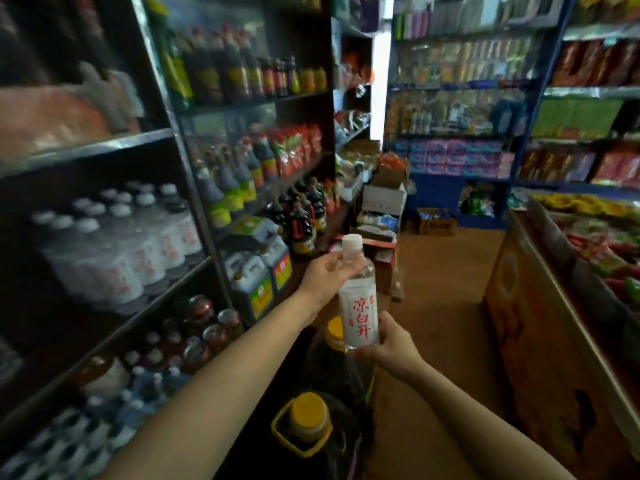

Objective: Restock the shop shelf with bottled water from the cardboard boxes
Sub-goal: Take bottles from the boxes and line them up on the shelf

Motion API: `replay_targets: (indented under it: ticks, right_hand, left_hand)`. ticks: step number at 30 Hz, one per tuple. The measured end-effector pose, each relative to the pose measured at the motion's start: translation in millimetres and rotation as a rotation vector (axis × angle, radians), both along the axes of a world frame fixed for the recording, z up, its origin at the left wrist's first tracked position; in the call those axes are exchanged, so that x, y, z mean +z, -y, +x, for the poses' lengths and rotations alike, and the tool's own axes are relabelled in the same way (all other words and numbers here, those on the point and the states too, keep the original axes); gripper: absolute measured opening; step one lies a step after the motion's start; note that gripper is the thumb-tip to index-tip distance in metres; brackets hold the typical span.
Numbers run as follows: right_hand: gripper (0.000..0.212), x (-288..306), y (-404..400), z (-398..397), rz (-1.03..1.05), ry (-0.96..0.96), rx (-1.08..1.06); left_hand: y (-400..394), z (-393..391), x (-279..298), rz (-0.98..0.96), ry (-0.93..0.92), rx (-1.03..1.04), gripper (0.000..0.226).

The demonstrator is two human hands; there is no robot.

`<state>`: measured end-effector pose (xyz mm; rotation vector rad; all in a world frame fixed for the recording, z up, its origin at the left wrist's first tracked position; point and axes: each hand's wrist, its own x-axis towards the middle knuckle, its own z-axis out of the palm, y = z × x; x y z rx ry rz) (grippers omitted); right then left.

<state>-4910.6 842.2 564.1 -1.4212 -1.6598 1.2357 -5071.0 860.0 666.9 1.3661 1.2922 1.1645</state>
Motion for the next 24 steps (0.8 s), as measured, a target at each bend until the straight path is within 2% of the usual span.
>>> replay_targets:
  ticks: [2, 5, 8, 10, 13, 16, 18, 20, 24]
  right_hand:
    - [0.068, 4.6, -8.6, -38.5, 0.042, 0.003, 0.051]
    - [0.074, 10.9, -13.3, -105.4, 0.087, -0.031, 0.133]
    - [0.08, 17.4, -14.4, -177.7, 0.119, -0.047, 0.245]
    - [0.076, 21.3, -11.1, -224.0, 0.148, -0.038, 0.309]
    - [0.07, 25.0, 0.6, -287.3, 0.162, -0.003, 0.373]
    - [0.063, 22.9, 14.4, -347.6, 0.129, 0.021, 0.407]
    - [0.062, 22.3, 23.3, -382.0, 0.114, 0.038, 0.42]
    - [0.058, 23.0, 31.6, -409.6, 0.106, 0.07, 0.451]
    - [0.059, 14.9, 34.1, -452.3, 0.107, 0.142, 0.426]
  left_hand:
    - [3.6, -34.5, 11.5, 0.017, -0.048, 0.059, 0.055]
    - [12.7, -87.3, 25.5, -0.012, -0.045, 0.16, 0.033]
    - [28.7, -145.4, 40.3, 0.001, -0.078, 0.265, 0.038]
    - [42.5, -186.5, 47.1, 0.016, -0.124, 0.319, 0.044]
    - [66.1, -245.0, 50.7, 0.035, -0.161, 0.386, 0.03]
    - [88.6, -294.0, 47.4, 0.05, -0.225, 0.495, 0.039]
    - [103.4, -321.0, 45.8, 0.057, -0.278, 0.558, 0.037]
    - [114.2, -344.7, 43.3, 0.062, -0.37, 0.611, 0.04]
    - [126.6, -379.4, 32.1, 0.009, -0.741, 0.786, 0.033]
